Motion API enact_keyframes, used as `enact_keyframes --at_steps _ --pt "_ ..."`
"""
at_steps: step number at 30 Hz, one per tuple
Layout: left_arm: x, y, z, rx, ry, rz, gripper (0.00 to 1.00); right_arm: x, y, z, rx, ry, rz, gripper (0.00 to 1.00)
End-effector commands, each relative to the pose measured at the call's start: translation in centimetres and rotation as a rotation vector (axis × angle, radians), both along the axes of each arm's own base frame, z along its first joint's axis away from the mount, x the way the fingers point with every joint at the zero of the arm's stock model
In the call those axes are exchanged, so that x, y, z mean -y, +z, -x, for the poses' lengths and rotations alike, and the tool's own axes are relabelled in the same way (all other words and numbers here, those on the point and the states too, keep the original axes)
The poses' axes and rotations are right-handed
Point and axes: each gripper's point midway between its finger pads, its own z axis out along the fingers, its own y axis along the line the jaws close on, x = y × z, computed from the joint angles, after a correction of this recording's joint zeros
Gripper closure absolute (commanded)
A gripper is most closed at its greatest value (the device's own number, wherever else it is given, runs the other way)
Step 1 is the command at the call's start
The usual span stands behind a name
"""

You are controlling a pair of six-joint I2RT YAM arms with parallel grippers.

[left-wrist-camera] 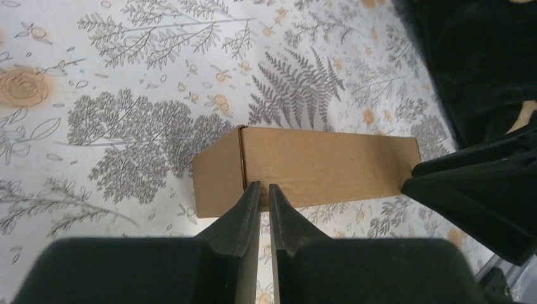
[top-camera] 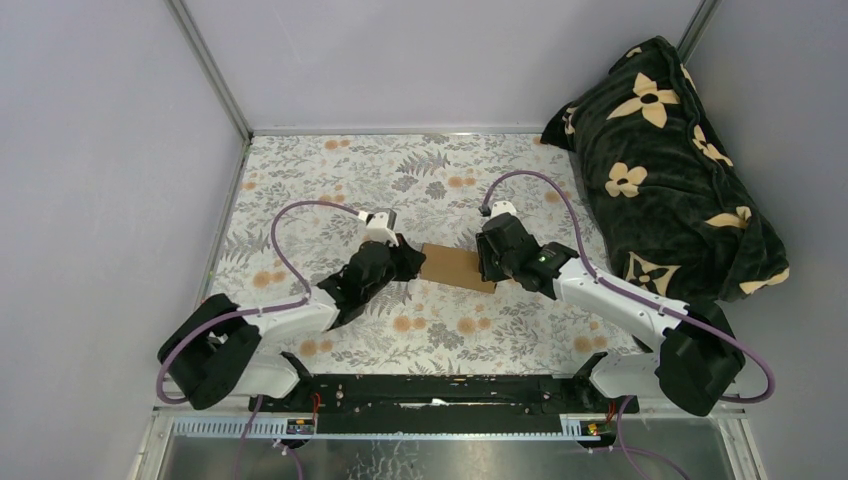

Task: Fold the paper box
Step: Close the paper box at the center of the board.

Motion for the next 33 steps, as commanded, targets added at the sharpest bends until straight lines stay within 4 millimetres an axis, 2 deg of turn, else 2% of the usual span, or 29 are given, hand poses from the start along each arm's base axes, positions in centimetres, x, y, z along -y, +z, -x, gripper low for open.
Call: enact_keyframes --at_steps 1,4,10,14,17,20,26,33 --pt "-0.9 -6.2 3.1 -0.158 -0.04 -0.043 0.85 2.1 -3.5 2.9 -0.14 0.013 0.096 0.63" --pt "-0.6 -3.5 3.2 -0.113 -0.046 0.012 0.85 2.1 -3.3 2.7 -0.13 0.017 0.099 0.62" --pt "-1.7 2.4 2.6 -0.021 -0.018 -0.001 0.83 1.8 -3.1 2.3 -0.119 0.025 0.1 0.62" --pt "-2.4 4.6 2.0 0.016 0.007 -0.031 0.82 1.0 -3.4 1.9 -0.127 0.041 0.088 0.62" --pt "-1.8 5.3 1.6 0.026 -0.007 -0.032 0.81 0.6 -3.6 1.8 -0.136 0.044 0.082 0.62" --pt "-0.6 5.0 1.4 0.013 -0.045 -0.017 0.81 0.5 -3.2 1.5 -0.125 0.041 0.073 0.62" --pt "0.1 1.0 1.3 -0.054 -0.059 -0.052 0.81 -0.3 -1.9 0.3 -0.085 0.06 0.07 0.61" --pt "0.3 -1.5 -0.3 -0.066 -0.03 -0.12 0.81 -2.5 -2.9 -1.6 -0.088 0.11 0.08 0.61"
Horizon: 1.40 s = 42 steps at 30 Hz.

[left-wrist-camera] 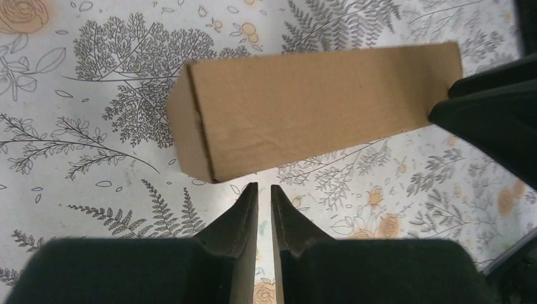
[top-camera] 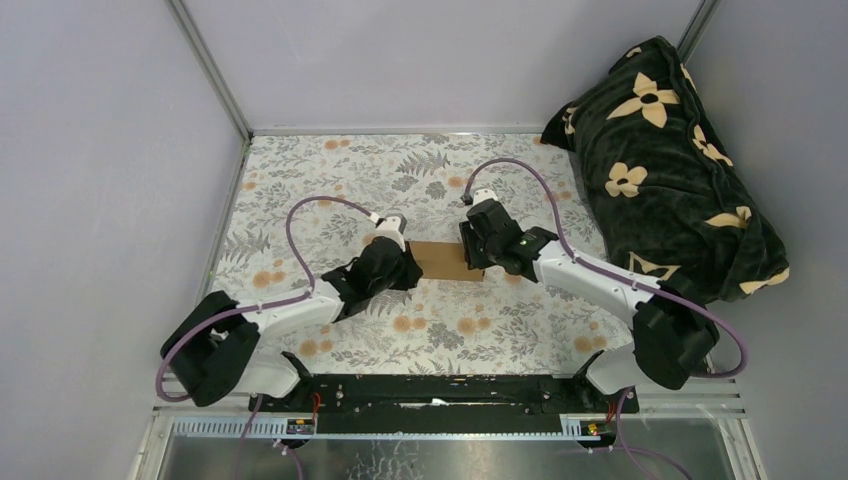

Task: Fold the paper box
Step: Close the paper box at the center of the board, then adjust the paper box at the center of the board.

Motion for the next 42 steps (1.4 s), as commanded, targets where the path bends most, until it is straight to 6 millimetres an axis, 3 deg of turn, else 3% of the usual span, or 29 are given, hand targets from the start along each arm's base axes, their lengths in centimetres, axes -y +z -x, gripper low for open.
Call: enact_keyframes --at_steps 1,4,6,14,18,21,31,38,42 --pt "1.0 0.5 -1.9 0.067 -0.004 0.0 0.81 -0.5 -3.1 0.5 -0.097 0.064 0.071 0.61" --pt "1.3 0.8 -2.4 0.07 -0.012 -0.011 0.82 -1.0 -3.0 0.1 -0.1 0.075 0.072 0.62" --pt "1.3 1.7 -2.4 0.078 -0.019 -0.011 0.82 -1.1 -1.9 -0.2 -0.071 0.069 0.051 0.62" --pt "-0.3 9.7 -1.9 0.188 0.013 0.042 0.75 -1.1 6.5 -1.0 0.09 0.063 -0.057 0.51" --pt "-1.5 11.5 -2.3 0.205 0.043 0.017 0.7 -0.9 9.4 -1.5 0.141 0.055 -0.086 0.48" --pt "-1.8 11.2 -3.1 0.199 0.049 -0.001 0.7 -0.1 9.3 -1.9 0.136 0.031 -0.073 0.47" --pt "-3.3 6.9 -5.2 0.125 0.082 -0.039 0.54 3.1 4.4 -2.5 0.02 -0.065 -0.075 0.45" --pt "-5.0 5.4 -7.4 0.082 0.114 -0.049 0.54 3.8 2.2 -3.4 -0.022 -0.112 -0.145 0.52" --pt "-6.5 3.9 -8.3 0.016 0.137 -0.057 0.59 4.3 1.5 -3.3 -0.052 -0.136 -0.165 0.55"
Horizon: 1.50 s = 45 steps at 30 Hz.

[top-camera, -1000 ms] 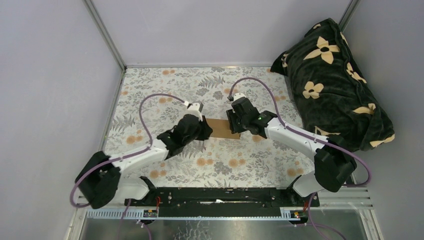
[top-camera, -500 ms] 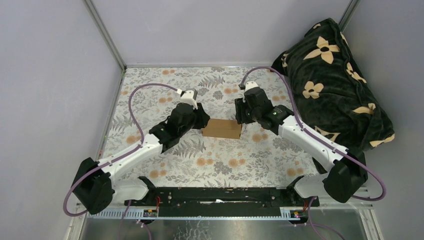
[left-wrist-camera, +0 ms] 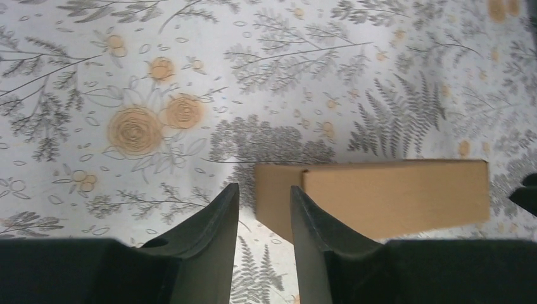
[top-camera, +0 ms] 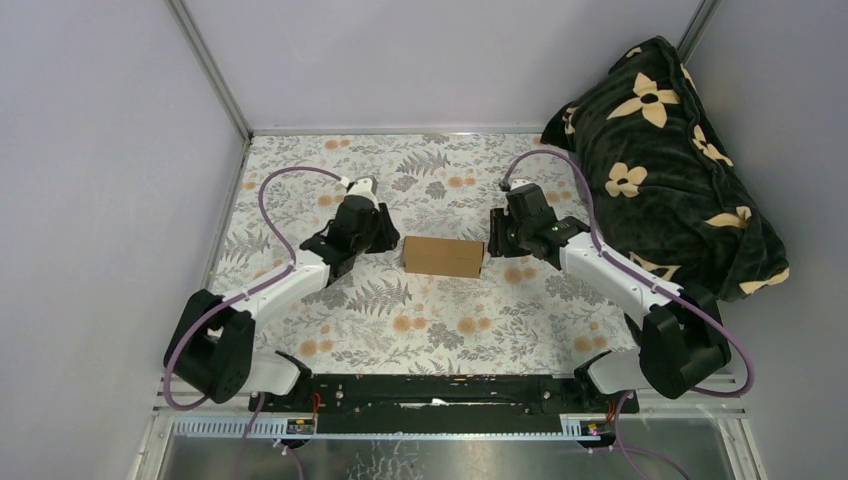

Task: Fold the paper box
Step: Adjust the paper box at the center of the board.

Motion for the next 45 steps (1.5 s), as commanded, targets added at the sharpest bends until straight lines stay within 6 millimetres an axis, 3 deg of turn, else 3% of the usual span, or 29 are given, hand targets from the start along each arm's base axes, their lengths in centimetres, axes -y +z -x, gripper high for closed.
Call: enact_keyframes --at_steps 1,9,18,27,33,40,45 --pt "-0.8 -0.3 -1.3 -0.02 -0.006 0.007 0.6 -0.2 0.5 -1.0 0.02 -0.025 -0.07 0.55" --pt "0.4 -3.2 -0.8 -0.107 -0.068 0.04 0.61 -0.1 -2.0 -1.5 -0.037 -0.034 -0.114 0.54" --pt "1.1 -4.9 -1.4 -0.139 -0.091 0.063 0.61 -0.9 -3.7 -1.7 -0.092 -0.028 -0.172 0.55" --pt "1.6 -6.1 -1.9 -0.164 -0.103 0.077 0.61 -2.0 -3.9 -2.4 -0.098 -0.012 -0.216 0.55" --pt "1.7 -5.4 -1.7 -0.116 -0.105 0.105 0.62 -2.3 -3.1 -2.5 -0.037 0.015 -0.247 0.55" --pt "1.3 -5.3 0.6 -0.053 -0.092 0.123 0.63 -2.9 -2.6 -1.4 0.041 0.067 -0.302 0.55" --pt "2.7 -6.5 2.8 -0.051 -0.109 0.094 0.63 -3.5 -3.4 0.1 0.062 0.107 -0.24 0.55"
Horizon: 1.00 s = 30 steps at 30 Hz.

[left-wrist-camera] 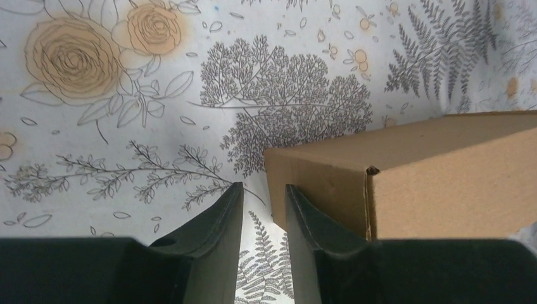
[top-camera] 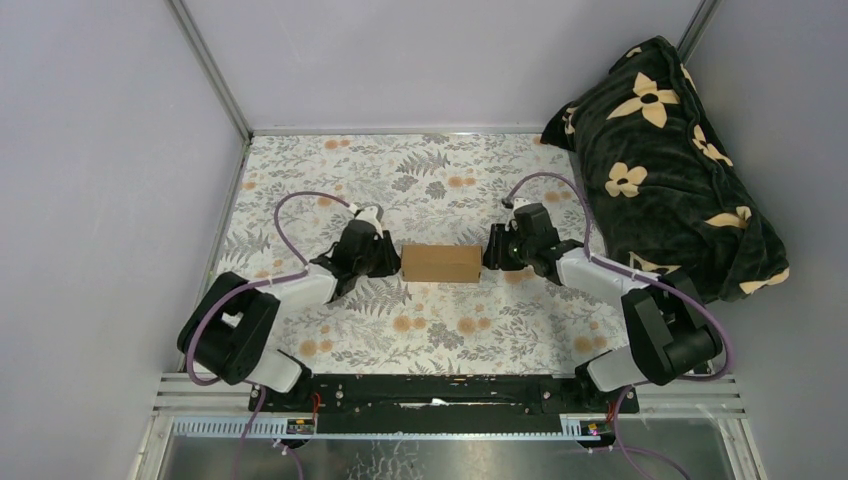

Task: Fold the paper box
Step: Adjust the paper box at the center of the board.

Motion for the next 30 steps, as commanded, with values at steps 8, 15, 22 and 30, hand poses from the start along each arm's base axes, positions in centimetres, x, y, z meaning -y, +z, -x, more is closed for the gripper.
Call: enact_keyframes --at_steps 8,15,22,30 --pt "0.4 0.8 1.7 0.065 0.06 -0.055 0.6 1.8 2.2 1.2 0.115 -0.076 0.146 0.52" --pt "-1.7 4.7 2.0 0.099 0.127 -0.081 0.59 3.0 5.9 1.2 0.168 -0.116 0.16 0.51" --pt "-0.3 9.7 2.1 0.156 0.077 0.01 0.59 0.3 9.8 1.1 0.212 -0.023 0.041 0.51" --pt "1.2 9.6 1.5 0.147 0.032 0.035 0.59 -1.8 9.4 1.5 0.176 0.045 0.028 0.51"
